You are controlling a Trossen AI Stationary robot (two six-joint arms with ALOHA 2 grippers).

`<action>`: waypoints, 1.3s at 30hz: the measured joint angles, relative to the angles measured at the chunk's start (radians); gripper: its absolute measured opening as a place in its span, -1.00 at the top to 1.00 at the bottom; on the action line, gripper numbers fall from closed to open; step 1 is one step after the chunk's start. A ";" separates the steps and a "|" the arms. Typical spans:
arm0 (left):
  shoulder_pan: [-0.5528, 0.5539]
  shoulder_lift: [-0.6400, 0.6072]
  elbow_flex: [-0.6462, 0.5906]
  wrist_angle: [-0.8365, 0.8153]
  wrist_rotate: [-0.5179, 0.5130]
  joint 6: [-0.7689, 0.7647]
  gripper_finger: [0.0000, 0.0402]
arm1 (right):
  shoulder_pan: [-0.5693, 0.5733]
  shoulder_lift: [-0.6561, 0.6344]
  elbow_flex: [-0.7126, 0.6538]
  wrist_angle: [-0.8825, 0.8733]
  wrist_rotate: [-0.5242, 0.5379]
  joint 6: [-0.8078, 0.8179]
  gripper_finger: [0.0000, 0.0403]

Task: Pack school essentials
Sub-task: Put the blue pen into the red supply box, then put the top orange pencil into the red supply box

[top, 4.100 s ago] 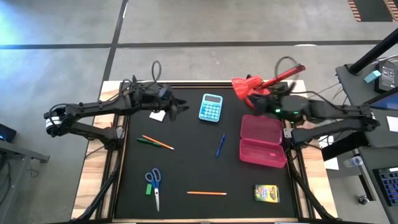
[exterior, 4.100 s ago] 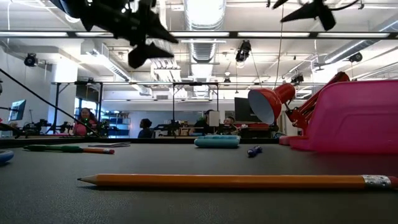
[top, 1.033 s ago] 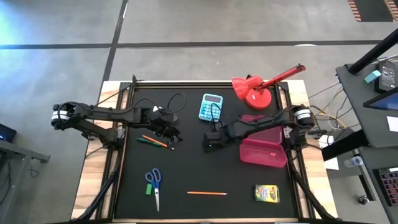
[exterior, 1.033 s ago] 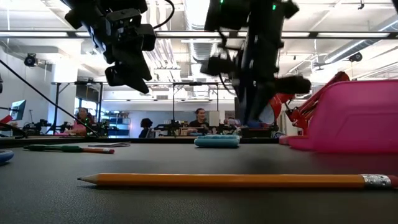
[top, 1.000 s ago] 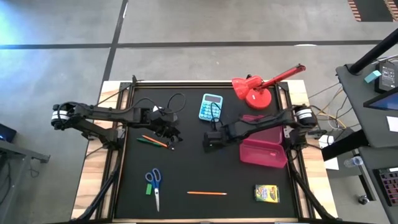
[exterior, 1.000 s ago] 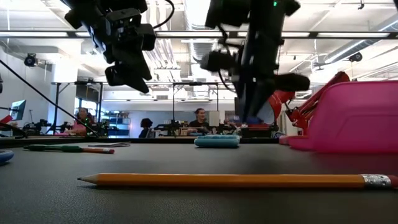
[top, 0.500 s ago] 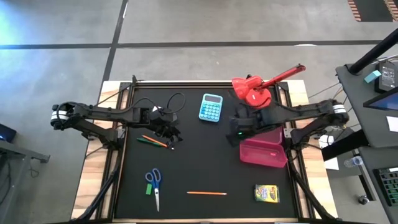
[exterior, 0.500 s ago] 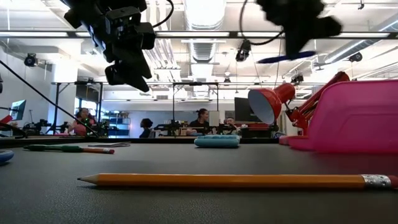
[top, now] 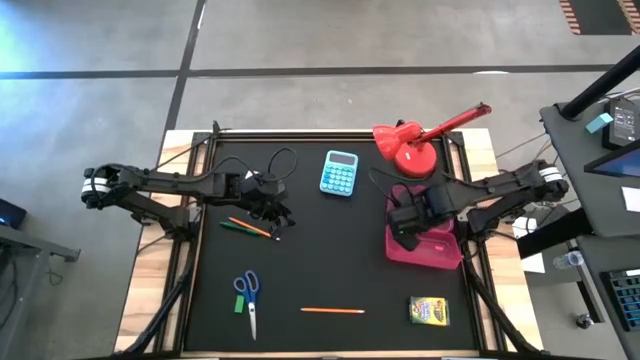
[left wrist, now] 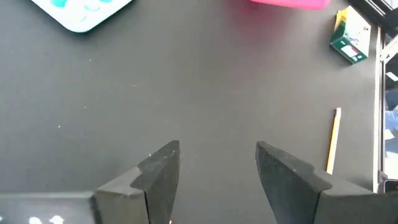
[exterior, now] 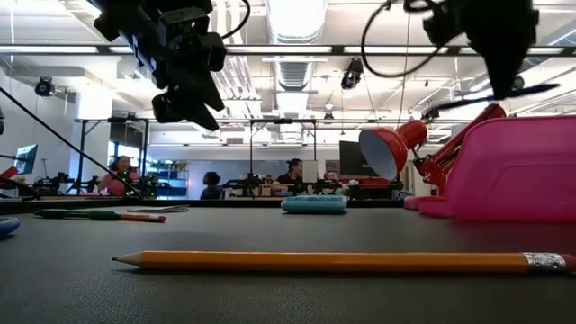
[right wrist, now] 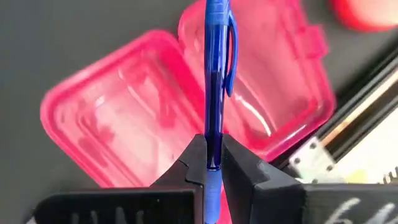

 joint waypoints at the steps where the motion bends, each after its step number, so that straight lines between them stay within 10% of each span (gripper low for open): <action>1: 0.000 0.000 0.000 0.001 0.000 -0.001 0.04 | 0.007 0.000 -0.016 0.008 -0.028 -0.007 0.90; 22: -0.002 0.000 0.000 0.070 -0.001 -0.079 0.04 | 0.092 -0.020 -0.321 0.354 -0.184 0.026 0.87; 39: -0.003 0.000 0.000 0.069 0.032 0.039 0.04 | 0.092 -0.021 -0.203 0.131 -0.171 0.079 0.18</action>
